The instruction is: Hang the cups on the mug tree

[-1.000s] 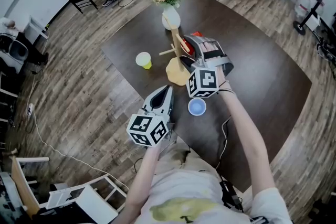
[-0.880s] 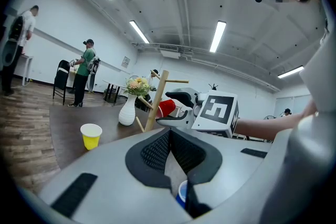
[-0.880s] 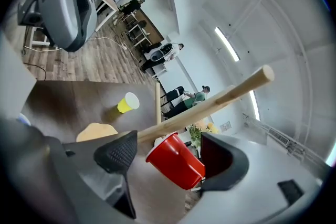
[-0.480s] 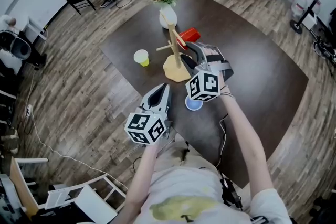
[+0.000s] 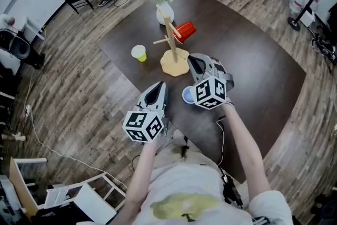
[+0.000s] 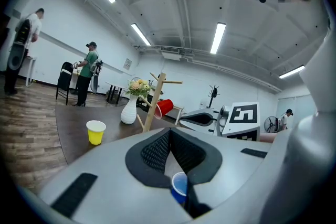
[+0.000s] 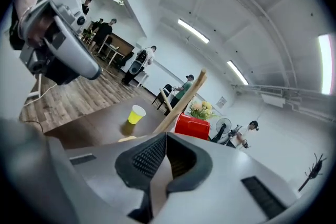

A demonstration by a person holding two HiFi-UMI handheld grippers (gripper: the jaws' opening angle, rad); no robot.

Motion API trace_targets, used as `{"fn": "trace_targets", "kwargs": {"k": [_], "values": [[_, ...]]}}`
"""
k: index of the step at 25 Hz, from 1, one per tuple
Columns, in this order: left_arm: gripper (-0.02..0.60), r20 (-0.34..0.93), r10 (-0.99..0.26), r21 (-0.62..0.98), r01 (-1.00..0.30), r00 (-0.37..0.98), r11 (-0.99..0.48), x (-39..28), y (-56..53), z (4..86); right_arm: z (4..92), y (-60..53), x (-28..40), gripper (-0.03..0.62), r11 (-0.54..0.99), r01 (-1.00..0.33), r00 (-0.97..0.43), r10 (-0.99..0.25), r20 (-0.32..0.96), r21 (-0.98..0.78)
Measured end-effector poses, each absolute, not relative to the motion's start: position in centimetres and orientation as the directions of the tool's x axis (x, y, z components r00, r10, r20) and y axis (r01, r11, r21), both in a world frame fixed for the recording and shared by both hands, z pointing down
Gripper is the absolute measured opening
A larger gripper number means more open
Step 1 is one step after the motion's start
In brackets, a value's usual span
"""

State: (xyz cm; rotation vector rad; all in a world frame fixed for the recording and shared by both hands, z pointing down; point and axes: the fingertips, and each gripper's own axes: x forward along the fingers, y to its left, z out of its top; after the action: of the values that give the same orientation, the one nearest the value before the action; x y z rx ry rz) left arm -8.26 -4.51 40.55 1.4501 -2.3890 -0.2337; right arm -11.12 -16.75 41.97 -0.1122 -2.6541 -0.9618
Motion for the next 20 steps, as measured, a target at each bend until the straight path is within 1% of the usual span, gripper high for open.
{"fn": "trace_targets", "kwargs": {"k": [7, 10, 13, 20], "values": [[0.023, 0.208, -0.874, 0.307, -0.82, -0.439, 0.484, -7.5, -3.5, 41.6, 43.3, -16.3, -7.3, 0.021, 0.906, 0.121, -0.95, -0.012, 0.312, 0.405], [0.023, 0.212, -0.87, 0.306, -0.815, -0.446, 0.492, -7.1, -2.9, 42.1, 43.9, -16.0, -5.8, 0.021, 0.936, 0.098, -0.952, -0.012, 0.306, 0.339], [0.023, 0.218, -0.865, 0.306, -0.81, -0.452, 0.5, -6.8, -2.6, 42.6, 44.7, -15.5, -4.4, 0.021, 0.969, 0.076, -0.956, 0.003, 0.295, 0.234], [0.023, 0.24, -0.856, 0.314, -0.798, -0.457, 0.514, -5.8, -1.9, 44.2, 46.7, -14.4, -1.3, 0.023, 0.998, 0.049, -0.961, 0.038, 0.273, 0.035]]}}
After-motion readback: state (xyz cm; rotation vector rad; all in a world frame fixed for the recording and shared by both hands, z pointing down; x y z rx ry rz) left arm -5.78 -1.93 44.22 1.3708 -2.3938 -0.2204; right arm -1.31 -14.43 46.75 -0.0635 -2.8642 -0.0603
